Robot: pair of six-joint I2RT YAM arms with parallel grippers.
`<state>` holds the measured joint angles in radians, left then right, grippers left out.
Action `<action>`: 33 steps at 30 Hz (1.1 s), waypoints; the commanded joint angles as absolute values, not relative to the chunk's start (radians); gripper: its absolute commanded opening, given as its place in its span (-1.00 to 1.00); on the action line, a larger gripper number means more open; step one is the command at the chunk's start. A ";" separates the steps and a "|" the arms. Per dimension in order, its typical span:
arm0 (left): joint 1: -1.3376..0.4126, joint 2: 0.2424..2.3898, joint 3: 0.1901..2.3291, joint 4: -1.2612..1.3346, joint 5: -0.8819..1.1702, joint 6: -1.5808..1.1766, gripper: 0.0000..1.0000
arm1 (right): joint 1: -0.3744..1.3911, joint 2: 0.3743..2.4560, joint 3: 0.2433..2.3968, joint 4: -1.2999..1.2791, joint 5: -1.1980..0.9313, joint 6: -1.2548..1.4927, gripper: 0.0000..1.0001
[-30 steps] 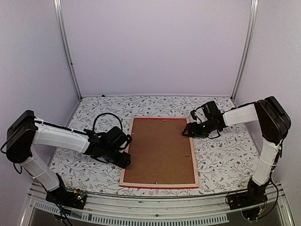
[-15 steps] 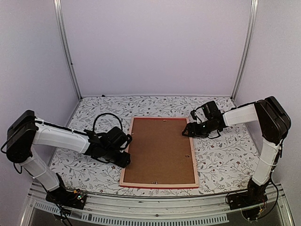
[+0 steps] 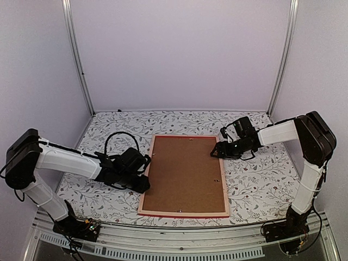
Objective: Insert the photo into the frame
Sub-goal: Press the fastener onto the backboard.
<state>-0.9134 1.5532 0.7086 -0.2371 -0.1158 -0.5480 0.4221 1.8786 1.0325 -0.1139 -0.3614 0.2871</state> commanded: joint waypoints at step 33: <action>-0.811 1.514 0.634 -0.211 0.004 -0.586 0.15 | 0.419 1.914 0.976 -0.210 -0.351 0.288 0.63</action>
<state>-0.8242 1.4822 0.6224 -0.1928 0.0208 -0.5846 0.4221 1.8778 1.0264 -0.1043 -0.3626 0.2867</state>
